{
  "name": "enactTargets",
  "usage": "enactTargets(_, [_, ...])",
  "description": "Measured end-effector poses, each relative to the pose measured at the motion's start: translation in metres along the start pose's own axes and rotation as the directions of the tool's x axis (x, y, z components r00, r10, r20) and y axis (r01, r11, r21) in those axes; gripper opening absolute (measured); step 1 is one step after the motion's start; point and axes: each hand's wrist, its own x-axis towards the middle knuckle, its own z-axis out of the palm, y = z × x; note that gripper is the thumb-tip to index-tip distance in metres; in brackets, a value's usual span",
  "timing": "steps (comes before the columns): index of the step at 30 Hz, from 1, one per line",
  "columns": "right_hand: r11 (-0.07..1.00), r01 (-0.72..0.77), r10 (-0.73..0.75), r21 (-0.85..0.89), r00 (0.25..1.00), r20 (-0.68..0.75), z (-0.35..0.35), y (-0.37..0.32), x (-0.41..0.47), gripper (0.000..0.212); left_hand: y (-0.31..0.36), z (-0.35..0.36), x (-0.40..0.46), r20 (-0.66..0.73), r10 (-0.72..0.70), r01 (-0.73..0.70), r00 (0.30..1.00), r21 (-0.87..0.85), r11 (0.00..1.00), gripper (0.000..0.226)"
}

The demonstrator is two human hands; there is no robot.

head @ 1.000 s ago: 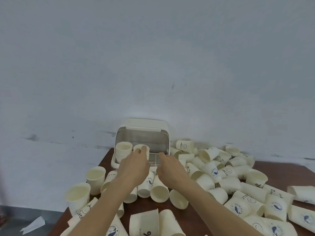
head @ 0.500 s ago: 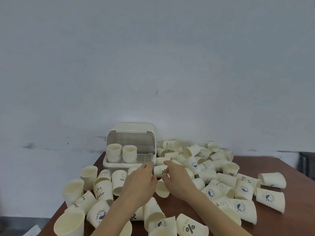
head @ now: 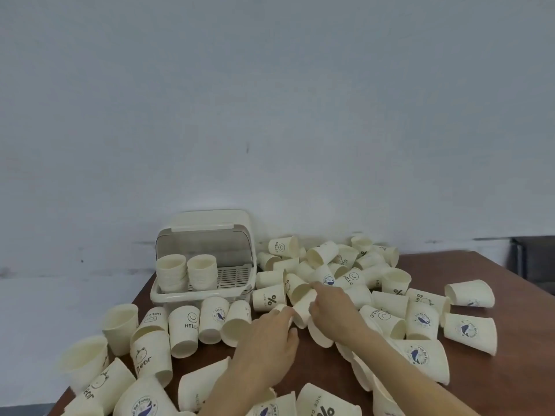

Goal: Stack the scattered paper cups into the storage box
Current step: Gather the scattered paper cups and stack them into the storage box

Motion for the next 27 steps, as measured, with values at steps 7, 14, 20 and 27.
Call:
enactTargets(7, [0.958, -0.070, 0.085, -0.278, 0.996, 0.042, 0.000, 0.037, 0.074, 0.046, -0.020, 0.017, 0.037, 0.047, -0.026, 0.025, 0.999, 0.021, 0.999, 0.040])
enactTargets(14, [0.899, 0.032, 0.049, -0.438, 0.984, 0.171, 0.013, 0.055, 0.117, 0.042, -0.038, 0.030, 0.078, 0.083, 0.001, -0.005, 0.997, 0.054, 0.999, 0.031])
enactTargets(20, [0.884, 0.059, 0.022, -0.465, 0.986, 0.167, 0.019, 0.060, 0.125, 0.032, -0.048, 0.037, 0.118, 0.116, 0.010, -0.026, 0.993, 0.133, 0.991, 0.030])
enactTargets(27, [0.877, 0.120, -0.063, -0.465, 0.989, 0.137, 0.006, 0.055, 0.126, 0.015, -0.055, 0.048, 0.190, 0.125, -0.023, -0.007, 0.992, 0.230, 0.973, 0.031])
